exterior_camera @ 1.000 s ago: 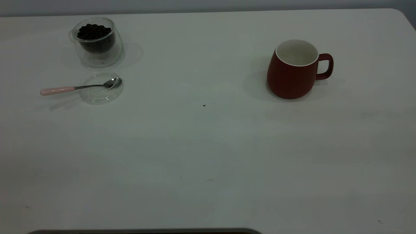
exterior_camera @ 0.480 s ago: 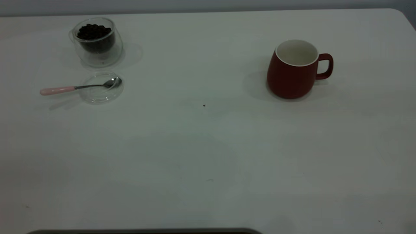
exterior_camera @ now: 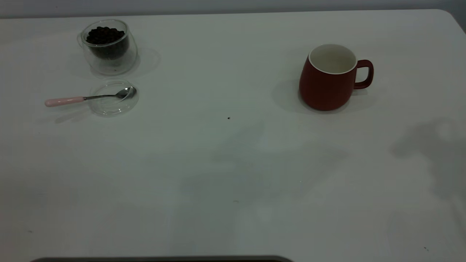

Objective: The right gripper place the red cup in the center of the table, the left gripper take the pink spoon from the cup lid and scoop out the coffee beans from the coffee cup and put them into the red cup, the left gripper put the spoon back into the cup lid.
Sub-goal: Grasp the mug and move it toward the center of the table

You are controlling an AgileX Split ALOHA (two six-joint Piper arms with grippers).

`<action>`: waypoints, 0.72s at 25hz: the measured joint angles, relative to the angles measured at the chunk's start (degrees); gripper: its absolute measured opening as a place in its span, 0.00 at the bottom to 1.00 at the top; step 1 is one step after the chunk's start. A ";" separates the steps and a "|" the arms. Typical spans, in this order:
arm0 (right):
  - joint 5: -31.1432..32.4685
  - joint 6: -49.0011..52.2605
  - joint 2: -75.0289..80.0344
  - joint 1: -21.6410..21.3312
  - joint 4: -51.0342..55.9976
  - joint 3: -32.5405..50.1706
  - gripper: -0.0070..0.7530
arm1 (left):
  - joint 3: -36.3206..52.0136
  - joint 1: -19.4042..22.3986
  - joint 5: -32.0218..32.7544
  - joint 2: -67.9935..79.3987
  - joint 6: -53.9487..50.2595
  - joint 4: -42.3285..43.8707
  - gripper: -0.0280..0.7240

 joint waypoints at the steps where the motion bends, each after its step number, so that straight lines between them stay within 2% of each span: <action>1: -0.80 -1.27 3.44 0.00 0.29 -1.27 0.78 | 0.00 0.00 0.00 0.00 0.00 0.00 0.73; 11: -3.62 -17.76 27.89 0.00 2.29 -16.14 0.78 | 0.00 0.00 0.00 0.00 0.00 0.00 0.73; 18: -13.54 -27.55 37.42 0.14 5.08 -17.51 0.78 | 0.00 0.00 0.00 0.00 0.00 0.00 0.73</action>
